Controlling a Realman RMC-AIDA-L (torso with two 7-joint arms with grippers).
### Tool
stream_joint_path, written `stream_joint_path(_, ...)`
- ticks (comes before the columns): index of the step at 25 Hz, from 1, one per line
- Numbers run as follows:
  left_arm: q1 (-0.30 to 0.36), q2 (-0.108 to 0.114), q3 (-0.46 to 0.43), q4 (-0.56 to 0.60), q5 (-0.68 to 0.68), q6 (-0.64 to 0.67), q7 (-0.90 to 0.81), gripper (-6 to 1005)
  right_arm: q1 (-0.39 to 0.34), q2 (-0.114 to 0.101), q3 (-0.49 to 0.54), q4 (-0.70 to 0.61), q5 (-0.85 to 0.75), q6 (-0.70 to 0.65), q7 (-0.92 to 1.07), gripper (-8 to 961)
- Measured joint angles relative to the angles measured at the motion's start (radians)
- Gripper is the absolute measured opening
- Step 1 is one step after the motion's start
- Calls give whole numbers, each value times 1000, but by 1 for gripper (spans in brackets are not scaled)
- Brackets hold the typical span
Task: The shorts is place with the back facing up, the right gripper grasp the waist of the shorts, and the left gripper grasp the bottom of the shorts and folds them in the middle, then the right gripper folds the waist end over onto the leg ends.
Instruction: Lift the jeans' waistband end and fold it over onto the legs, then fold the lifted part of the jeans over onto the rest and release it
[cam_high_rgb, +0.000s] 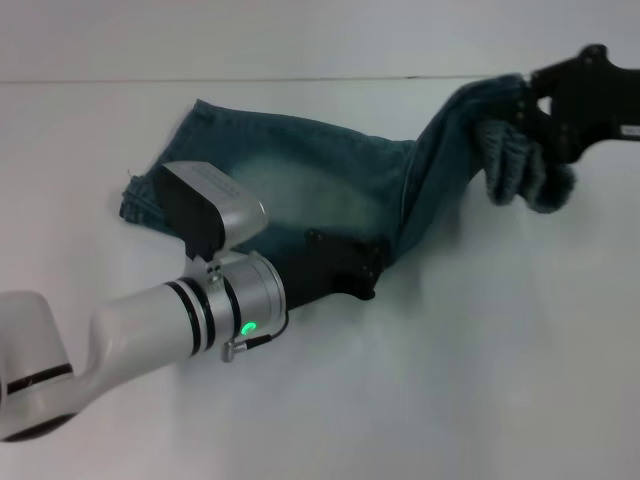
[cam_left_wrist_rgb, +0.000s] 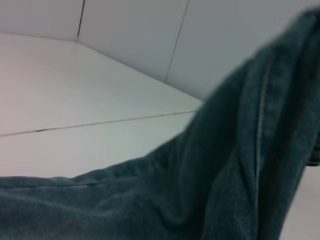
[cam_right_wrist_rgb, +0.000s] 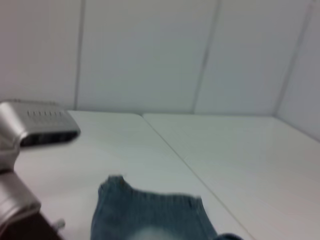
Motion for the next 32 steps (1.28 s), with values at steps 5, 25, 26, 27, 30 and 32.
stream_joint_path(5, -2, 0, -54, -75, 1, 17, 83, 30, 101, -1, -51, 60, 15, 28, -46, 34)
stream_joint_path(25, 282, 7, -365, -31, 118, 150, 295, 31, 283, -3, -367, 232, 9, 232, -53, 34)
stream_joint_path(26, 318, 7, -373, 14, 116, 182, 292, 31, 284, -3, -370, 236, 9, 233, -52, 34)
stream_joint_path(27, 346, 8, -381, 52, 114, 208, 288, 31, 285, -3, -375, 239, 9, 234, -52, 34)
stream_joint_path(30, 468, 9, -441, 205, 112, 367, 243, 31, 289, 0, -398, 249, 9, 235, -51, 34)
stream_joint_path(32, 506, 9, -474, 258, 112, 436, 209, 30, 299, 2, -415, 264, 9, 236, -51, 35)
